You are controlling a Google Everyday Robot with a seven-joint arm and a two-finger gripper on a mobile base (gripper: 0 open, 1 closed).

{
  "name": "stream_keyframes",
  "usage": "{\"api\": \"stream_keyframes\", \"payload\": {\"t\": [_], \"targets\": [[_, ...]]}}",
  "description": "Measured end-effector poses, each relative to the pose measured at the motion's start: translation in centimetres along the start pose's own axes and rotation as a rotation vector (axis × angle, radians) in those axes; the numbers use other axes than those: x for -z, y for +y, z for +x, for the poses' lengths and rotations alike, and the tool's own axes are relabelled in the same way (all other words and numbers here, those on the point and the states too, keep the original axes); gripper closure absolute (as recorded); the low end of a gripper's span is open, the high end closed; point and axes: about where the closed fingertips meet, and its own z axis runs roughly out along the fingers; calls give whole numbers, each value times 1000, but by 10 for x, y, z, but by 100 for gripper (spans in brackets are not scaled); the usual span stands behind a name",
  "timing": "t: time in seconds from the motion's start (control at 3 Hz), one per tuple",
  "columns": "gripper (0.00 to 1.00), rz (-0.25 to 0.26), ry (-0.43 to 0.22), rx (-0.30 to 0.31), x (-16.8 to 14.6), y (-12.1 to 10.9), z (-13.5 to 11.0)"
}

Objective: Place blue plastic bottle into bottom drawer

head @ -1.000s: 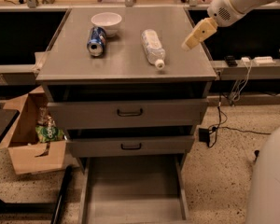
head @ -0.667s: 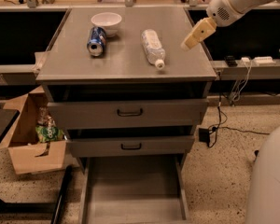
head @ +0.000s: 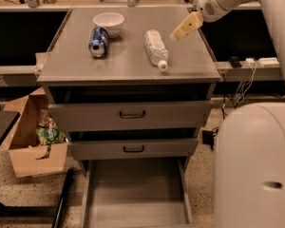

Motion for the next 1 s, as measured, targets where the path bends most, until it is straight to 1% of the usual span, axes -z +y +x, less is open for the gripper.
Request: {"api": "stream_keyframes", "payload": {"t": [0.33,0.67,1.0], "targets": [[0,1,-52,-84,-25,-8,-21],[0,-25,-66,-173,-69,1,-47],[0,-26,-66,-173,-69,1,-47]]}}
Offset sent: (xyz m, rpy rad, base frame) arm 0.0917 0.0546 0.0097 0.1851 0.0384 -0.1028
